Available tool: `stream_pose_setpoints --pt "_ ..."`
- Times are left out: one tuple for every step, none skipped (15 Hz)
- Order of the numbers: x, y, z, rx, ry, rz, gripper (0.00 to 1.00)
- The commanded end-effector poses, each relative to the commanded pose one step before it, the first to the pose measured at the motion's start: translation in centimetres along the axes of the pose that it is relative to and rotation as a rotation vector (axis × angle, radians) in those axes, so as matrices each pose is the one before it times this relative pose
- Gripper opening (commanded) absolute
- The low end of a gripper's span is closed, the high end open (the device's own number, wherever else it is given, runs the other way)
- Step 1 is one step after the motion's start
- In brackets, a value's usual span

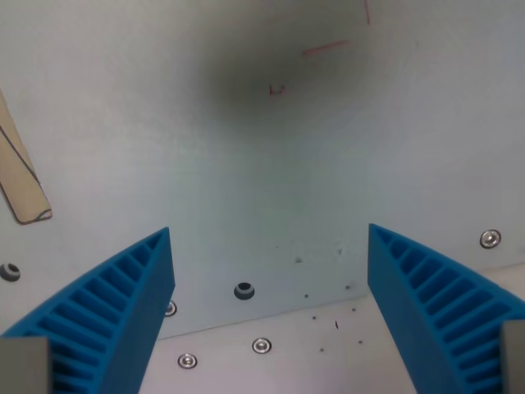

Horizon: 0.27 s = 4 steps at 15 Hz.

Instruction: Move in base negative z

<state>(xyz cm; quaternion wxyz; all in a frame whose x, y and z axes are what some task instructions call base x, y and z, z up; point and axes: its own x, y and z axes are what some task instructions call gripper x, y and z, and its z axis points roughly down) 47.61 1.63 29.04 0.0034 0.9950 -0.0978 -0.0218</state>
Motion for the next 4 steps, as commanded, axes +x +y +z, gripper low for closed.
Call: stream_pose_setpoints --pt "-0.212 0.052 1.190 0.00569 0.0370 0.0009 1.00" --pt "0.047 -0.011 0.500 0.00000 0.0000 0.0000 1.00" --pt "0.052 -0.012 0.500 0.00000 0.0000 0.0000 1.00" --pt "0.056 -0.013 0.500 0.00000 0.0000 0.0000 1.00"
